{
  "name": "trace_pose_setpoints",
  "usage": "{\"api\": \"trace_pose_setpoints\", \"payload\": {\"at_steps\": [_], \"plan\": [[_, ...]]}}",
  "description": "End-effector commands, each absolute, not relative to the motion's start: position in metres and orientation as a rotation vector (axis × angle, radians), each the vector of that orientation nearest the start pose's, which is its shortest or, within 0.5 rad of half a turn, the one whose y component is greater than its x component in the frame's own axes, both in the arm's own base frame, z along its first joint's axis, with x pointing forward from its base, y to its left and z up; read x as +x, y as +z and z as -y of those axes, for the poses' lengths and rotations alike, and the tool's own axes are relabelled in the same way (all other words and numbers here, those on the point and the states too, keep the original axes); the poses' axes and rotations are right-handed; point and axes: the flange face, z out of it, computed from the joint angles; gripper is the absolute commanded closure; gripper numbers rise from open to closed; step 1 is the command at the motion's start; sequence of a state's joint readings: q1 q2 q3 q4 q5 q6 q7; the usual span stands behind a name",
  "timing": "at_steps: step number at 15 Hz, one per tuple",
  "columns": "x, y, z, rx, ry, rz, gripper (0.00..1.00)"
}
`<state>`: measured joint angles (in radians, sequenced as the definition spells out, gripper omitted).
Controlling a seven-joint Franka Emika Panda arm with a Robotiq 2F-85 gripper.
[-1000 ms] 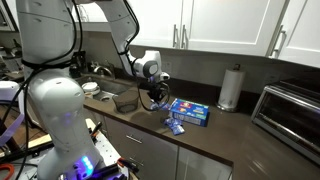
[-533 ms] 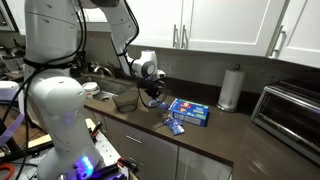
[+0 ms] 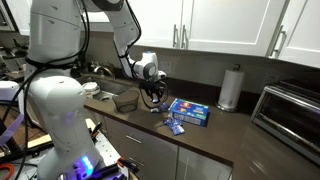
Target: Move one blue sachet from the right pile to the left of the box
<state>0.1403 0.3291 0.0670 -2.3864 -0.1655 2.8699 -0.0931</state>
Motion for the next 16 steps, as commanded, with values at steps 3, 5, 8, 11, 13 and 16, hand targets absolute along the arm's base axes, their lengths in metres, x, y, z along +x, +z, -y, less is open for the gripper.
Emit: {"api": "trace_pose_setpoints", "payload": {"at_steps": [3,5,8,11,13,16], "plan": [[0.491,0.207,-0.084,-3.144,-0.185,0.689,0.06],[0.479,0.212,-0.072,-3.152,-0.122,0.68,0.0],[0.462,0.22,-0.061,-3.159,0.009,0.661,0.0],[0.445,0.234,-0.055,-3.168,0.094,0.661,0.0],[0.436,0.244,-0.054,-3.171,0.136,0.663,0.0],[0.428,0.258,-0.053,-3.174,0.165,0.662,0.0]]}}
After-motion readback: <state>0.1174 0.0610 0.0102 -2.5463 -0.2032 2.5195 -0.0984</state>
